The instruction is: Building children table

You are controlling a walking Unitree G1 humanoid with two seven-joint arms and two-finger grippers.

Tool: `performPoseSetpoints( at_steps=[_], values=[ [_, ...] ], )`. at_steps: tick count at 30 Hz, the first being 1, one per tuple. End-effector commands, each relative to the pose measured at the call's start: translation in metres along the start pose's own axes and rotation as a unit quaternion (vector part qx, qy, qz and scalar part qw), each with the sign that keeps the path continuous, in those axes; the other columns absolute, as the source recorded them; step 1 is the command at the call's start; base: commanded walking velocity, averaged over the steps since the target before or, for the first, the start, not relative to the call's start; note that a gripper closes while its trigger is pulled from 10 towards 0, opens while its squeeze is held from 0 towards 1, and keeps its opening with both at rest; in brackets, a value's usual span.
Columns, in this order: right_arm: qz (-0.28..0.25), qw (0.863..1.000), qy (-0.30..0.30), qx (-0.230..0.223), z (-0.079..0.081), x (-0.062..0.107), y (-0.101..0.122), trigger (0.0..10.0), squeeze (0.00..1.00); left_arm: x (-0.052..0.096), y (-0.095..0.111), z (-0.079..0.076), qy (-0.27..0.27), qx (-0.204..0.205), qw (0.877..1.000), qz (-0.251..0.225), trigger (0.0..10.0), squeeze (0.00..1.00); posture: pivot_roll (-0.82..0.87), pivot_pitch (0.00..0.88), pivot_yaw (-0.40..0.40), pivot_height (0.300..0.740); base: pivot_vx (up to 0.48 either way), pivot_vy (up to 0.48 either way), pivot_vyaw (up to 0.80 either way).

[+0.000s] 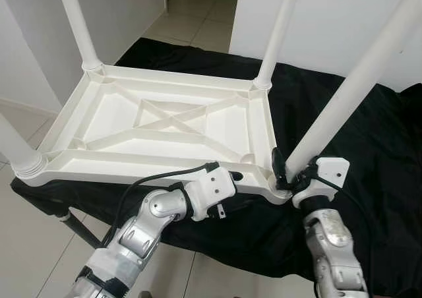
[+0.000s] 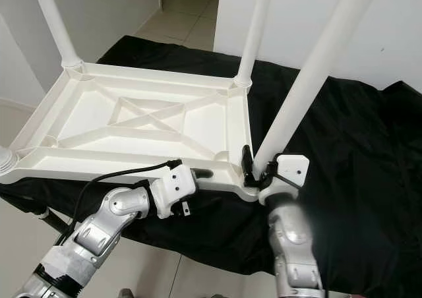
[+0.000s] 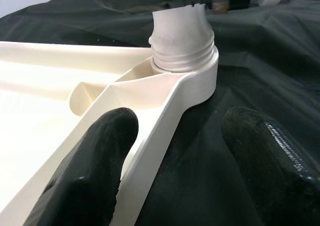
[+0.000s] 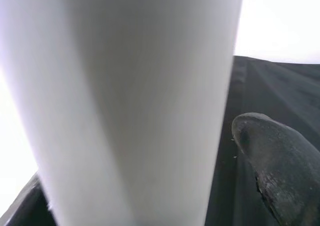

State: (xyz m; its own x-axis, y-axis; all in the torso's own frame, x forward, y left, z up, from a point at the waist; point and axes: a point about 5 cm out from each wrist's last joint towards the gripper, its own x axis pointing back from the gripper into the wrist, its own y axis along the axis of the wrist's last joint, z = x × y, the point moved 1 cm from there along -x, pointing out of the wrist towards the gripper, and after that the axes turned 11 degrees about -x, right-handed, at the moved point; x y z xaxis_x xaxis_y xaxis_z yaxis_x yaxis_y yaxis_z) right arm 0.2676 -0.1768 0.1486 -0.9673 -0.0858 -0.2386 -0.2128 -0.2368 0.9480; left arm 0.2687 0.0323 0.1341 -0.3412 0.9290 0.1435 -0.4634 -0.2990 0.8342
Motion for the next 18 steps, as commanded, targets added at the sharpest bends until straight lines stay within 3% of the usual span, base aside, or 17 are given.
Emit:
performPoseSetpoints(
  at_steps=[1,2,10,18],
  values=[
    [0.003,1.0,0.0,-0.004,-0.004,0.002,-0.002,10.0,0.0,0.001,0.001,0.0,0.011,-0.004,1.0,0.004,10.0,0.0,-0.01,0.086,-0.076,0.74,0.0,0.0,0.0],
    [0.017,0.999,0.044,-0.003,-0.004,0.001,-0.003,10.0,0.0,0.005,0.0,0.002,0.011,-0.008,1.0,0.009,10.0,0.0,-0.02,0.087,-0.067,0.74,0.0,0.0,0.0],
    [0.048,0.989,0.138,-0.005,-0.004,-0.003,-0.006,10.0,0.0,0.014,-0.002,0.019,0.013,-0.017,1.0,0.02,10.0,0.0,-0.02,0.092,-0.049,0.74,0.0,0.0,0.0],
    [0.062,0.978,0.199,0.009,-0.007,-0.015,-0.001,10.0,0.0,0.018,0.002,0.012,-0.024,-0.012,1.0,0.011,10.0,0.0,-0.01,0.096,-0.03,0.74,0.0,0.0,0.0]
  ],
)
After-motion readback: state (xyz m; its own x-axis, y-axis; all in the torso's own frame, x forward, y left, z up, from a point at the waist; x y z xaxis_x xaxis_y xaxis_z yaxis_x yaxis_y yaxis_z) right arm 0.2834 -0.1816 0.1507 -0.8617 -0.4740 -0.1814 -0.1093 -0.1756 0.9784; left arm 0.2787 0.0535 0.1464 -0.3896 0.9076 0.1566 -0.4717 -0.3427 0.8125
